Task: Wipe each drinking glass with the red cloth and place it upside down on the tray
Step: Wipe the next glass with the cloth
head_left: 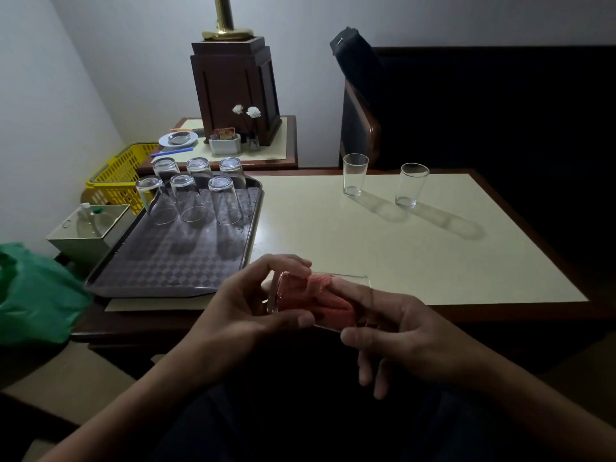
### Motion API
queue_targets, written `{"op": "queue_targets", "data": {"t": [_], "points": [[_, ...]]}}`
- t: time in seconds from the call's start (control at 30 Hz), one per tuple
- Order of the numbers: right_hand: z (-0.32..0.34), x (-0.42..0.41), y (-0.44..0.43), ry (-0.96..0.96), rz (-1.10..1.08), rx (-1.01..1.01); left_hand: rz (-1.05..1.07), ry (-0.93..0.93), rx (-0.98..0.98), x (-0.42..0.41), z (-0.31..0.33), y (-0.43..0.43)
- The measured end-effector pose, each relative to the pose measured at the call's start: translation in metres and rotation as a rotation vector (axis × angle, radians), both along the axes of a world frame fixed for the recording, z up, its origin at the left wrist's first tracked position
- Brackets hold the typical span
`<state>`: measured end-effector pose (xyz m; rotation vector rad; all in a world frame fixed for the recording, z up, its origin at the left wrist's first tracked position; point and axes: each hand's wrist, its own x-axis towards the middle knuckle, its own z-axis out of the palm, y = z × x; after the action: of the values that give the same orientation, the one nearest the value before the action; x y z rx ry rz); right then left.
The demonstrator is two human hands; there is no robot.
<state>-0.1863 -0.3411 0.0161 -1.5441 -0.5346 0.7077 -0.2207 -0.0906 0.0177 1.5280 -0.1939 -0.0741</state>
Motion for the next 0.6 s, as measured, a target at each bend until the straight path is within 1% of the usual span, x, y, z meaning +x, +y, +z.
{"op": "queue_targets", "data": {"t": [0.03, 0.07, 0.1, 0.13, 0.17, 0.2, 0.23, 0.27, 0.33, 0.43, 0.47, 0.5, 0.53, 0.6], "points": [[0.002, 0.001, 0.001, -0.014, -0.026, -0.007, -0.006, 0.023, 0.026, -0.001, 0.0, 0.001], [0.0, 0.003, 0.0, -0.081, -0.059, -0.022, -0.011, 0.083, 0.042, 0.0, -0.001, 0.001], [-0.001, 0.005, -0.002, -0.219, -0.083, -0.071, -0.016, 0.174, 0.04, 0.0, -0.001, -0.001], [-0.003, 0.006, -0.004, -0.425, -0.105, -0.15, -0.026, 0.27, 0.004, 0.001, -0.002, -0.003], [-0.004, 0.007, -0.005, -0.646, -0.088, -0.225, -0.04, 0.342, -0.047, 0.001, -0.002, -0.006], [-0.006, 0.007, -0.006, -0.797, -0.027, -0.263, -0.041, 0.381, -0.094, 0.002, -0.004, -0.007], [-0.008, 0.006, -0.008, -0.829, 0.022, -0.28, -0.035, 0.385, -0.116, 0.003, -0.005, -0.007], [-0.008, 0.005, -0.007, -0.762, 0.037, -0.275, -0.02, 0.358, -0.112, 0.004, -0.005, -0.005], [-0.008, 0.003, -0.004, -0.604, 0.01, -0.259, -0.013, 0.259, -0.044, 0.003, -0.004, -0.001], [-0.006, 0.004, -0.002, -0.341, -0.058, -0.163, 0.017, 0.025, 0.129, -0.002, -0.006, -0.002], [-0.005, 0.006, -0.003, -0.282, -0.068, -0.137, 0.042, -0.022, 0.179, -0.003, -0.009, -0.004], [-0.005, 0.007, -0.004, -0.262, -0.086, -0.124, 0.057, -0.026, 0.201, -0.004, -0.01, -0.006], [-0.005, 0.007, -0.005, -0.267, -0.103, -0.117, 0.06, 0.023, 0.181, -0.004, -0.011, -0.008], [-0.004, 0.004, -0.005, -0.338, -0.118, -0.125, 0.012, 0.214, 0.033, -0.002, -0.01, -0.014]]}}
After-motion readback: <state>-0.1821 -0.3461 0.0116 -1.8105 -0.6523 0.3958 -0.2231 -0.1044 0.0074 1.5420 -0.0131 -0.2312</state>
